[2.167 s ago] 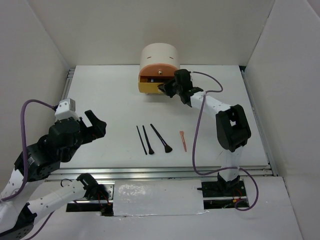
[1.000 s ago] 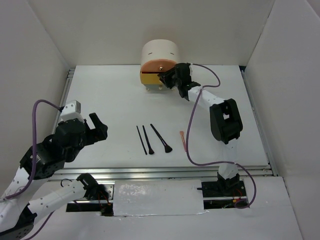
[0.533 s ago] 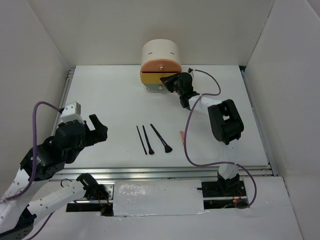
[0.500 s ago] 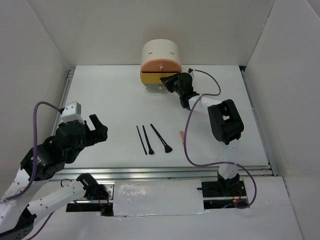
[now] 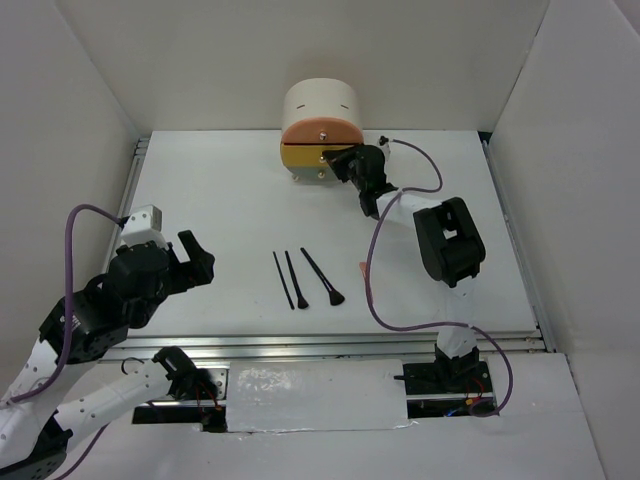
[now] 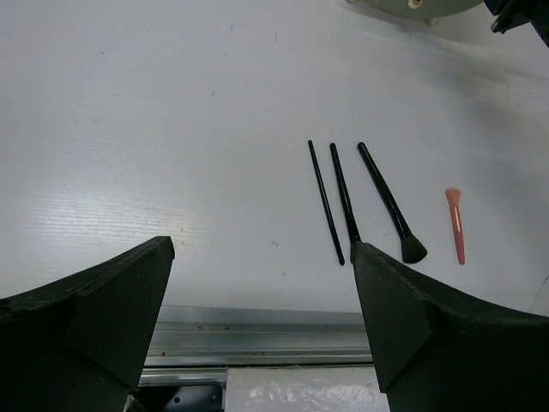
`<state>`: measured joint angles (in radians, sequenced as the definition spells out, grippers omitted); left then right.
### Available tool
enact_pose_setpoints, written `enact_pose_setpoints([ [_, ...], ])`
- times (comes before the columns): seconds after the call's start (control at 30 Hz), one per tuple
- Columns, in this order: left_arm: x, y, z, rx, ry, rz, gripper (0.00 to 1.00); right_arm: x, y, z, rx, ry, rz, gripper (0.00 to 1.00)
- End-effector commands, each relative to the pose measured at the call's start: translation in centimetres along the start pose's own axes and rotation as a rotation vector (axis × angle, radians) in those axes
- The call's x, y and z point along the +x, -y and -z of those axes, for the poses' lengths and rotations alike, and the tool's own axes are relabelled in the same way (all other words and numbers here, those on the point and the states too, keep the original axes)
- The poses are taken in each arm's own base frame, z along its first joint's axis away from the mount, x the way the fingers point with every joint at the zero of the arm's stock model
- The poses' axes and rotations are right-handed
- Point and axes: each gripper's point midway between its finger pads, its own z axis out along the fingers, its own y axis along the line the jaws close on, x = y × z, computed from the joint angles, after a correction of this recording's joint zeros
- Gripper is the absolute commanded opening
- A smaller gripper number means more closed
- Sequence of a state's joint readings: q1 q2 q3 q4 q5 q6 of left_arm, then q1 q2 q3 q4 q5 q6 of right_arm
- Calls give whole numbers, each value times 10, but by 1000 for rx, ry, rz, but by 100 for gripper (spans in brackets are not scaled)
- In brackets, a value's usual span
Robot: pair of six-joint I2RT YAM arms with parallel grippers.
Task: Organize the makeup
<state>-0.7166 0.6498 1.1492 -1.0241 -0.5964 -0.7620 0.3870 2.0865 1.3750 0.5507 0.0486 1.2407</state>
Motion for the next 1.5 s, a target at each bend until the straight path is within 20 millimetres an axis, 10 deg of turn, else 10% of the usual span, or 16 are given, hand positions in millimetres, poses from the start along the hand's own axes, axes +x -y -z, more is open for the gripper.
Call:
enact_pose_setpoints([
  [0.0, -4, 1, 1, 12, 22, -6, 99, -15, -18, -12, -63, 61, -12, 0],
  [0.93, -3, 7, -8, 13, 10, -47, 99, -36, -14, -17, -92, 90, -56, 1],
  [1.27, 3, 5, -8, 16, 0, -30, 99, -32, -31, 28, -232, 103, -148, 41],
  [1.47, 3, 2, -5, 17, 9, -9, 99, -16, 15, 38, -153, 71, -196, 44],
])
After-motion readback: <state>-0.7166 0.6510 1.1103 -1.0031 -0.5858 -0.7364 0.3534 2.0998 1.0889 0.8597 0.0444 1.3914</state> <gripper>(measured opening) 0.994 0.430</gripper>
